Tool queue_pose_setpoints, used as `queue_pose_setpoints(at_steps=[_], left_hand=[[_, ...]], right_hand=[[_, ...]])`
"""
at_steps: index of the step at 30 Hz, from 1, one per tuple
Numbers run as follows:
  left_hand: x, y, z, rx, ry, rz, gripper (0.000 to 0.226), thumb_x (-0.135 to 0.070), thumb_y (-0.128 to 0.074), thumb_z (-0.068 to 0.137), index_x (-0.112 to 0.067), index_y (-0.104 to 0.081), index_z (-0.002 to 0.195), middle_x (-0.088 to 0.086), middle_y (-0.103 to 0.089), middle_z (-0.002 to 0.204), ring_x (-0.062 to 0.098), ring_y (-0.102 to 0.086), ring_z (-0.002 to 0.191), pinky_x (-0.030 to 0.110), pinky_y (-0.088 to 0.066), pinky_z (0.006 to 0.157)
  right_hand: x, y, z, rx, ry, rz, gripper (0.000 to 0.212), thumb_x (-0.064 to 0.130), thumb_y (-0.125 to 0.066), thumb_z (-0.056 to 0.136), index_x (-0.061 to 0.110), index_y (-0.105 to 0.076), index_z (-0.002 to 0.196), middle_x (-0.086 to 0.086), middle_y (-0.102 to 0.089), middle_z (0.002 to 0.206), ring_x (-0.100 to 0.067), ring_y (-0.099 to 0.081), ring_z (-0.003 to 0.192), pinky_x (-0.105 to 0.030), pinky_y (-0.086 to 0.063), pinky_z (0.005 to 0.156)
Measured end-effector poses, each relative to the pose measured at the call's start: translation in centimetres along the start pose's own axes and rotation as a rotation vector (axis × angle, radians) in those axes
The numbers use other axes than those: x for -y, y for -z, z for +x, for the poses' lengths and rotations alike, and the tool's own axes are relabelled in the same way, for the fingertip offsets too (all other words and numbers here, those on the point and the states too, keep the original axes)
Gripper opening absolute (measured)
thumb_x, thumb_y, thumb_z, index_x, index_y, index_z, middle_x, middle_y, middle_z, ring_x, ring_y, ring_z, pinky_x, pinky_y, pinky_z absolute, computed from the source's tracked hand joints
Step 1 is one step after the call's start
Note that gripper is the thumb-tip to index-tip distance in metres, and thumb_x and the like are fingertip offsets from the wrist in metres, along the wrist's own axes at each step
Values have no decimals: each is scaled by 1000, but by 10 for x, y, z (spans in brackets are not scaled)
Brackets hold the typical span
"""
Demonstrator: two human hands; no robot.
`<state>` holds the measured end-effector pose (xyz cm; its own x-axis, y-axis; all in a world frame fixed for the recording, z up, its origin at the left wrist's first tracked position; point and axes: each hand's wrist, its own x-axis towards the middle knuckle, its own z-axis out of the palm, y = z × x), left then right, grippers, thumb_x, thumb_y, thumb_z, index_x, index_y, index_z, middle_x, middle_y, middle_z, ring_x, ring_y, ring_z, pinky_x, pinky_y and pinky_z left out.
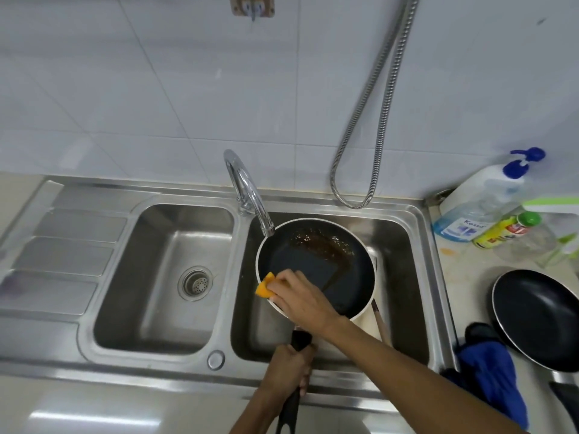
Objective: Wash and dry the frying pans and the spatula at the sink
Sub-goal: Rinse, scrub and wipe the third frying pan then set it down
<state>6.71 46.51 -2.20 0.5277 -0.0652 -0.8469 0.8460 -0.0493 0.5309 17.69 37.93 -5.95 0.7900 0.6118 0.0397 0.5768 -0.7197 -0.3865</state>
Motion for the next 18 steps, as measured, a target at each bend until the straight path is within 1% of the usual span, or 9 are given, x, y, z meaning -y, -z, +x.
queue_pose_setpoints(at_steps=[1, 3, 5, 8, 10, 12, 15, 18], left_hand=[[1, -2, 0, 6, -5, 14, 38, -21, -61, 95, -15, -45, 62, 3, -38, 47, 16, -34, 36, 23, -32, 40], [1, -5, -2, 28, -15, 32, 36, -21, -62, 95, -15, -44, 64, 3, -38, 49, 16, -33, 37, 23, -32, 39], [2, -7, -4, 59, -13, 35, 36, -23, -64, 95, -17, -44, 66, 3, -36, 50, 16, -31, 38, 23, -31, 40], [2, -3, -6, 83, -27, 52, 36, -25, -65, 94, -16, -43, 66, 5, -35, 51, 17, -32, 39, 24, -32, 41], [2, 1, -7, 76, -42, 39, 39, -24, -65, 95, -18, -42, 64, 5, -34, 51, 17, -30, 38, 25, -30, 41], [0, 7, -7, 61, -66, 22, 47, -24, -64, 96, -21, -40, 56, 3, -32, 48, 16, -29, 38, 25, -28, 42], [-6, 16, -4, 35, -99, 31, 50, -21, -62, 96, -22, -40, 50, 3, -33, 47, 17, -30, 37, 24, -27, 41], [-10, 19, -1, 26, -105, 48, 48, -22, -62, 95, -19, -43, 52, 5, -35, 49, 17, -32, 38, 24, -30, 41]], right_hand=[[-3, 1, 7, -38, 10, -24, 22, 32, -55, 97, 23, -56, 118, -4, -51, 117, -24, -51, 93, -35, -53, 72], [-12, 4, 28, -71, -26, -41, 22, 29, -58, 95, 21, -60, 115, -7, -53, 117, -29, -53, 92, -40, -55, 68], [-26, 12, 57, -18, -111, -65, 24, 26, -59, 95, 20, -60, 118, -10, -52, 118, -34, -53, 94, -45, -56, 71], [-63, 33, 89, 96, -271, -149, 37, 20, -60, 92, 22, -53, 129, -12, -44, 129, -37, -49, 110, -46, -52, 79], [-91, 50, 92, 123, -394, -211, 46, 12, -64, 86, 21, -52, 129, -12, -41, 134, -38, -46, 117, -47, -51, 83], [-114, 63, 83, 113, -482, -261, 48, 8, -66, 83, 19, -54, 127, -13, -40, 134, -39, -44, 119, -48, -50, 83], [-135, 71, 63, 98, -522, -332, 43, 11, -63, 87, 19, -54, 128, -12, -42, 135, -37, -44, 121, -48, -50, 85], [-137, 74, 41, 177, -510, -462, 39, 20, -65, 86, 20, -60, 125, -9, -48, 130, -34, -47, 117, -45, -47, 91]])
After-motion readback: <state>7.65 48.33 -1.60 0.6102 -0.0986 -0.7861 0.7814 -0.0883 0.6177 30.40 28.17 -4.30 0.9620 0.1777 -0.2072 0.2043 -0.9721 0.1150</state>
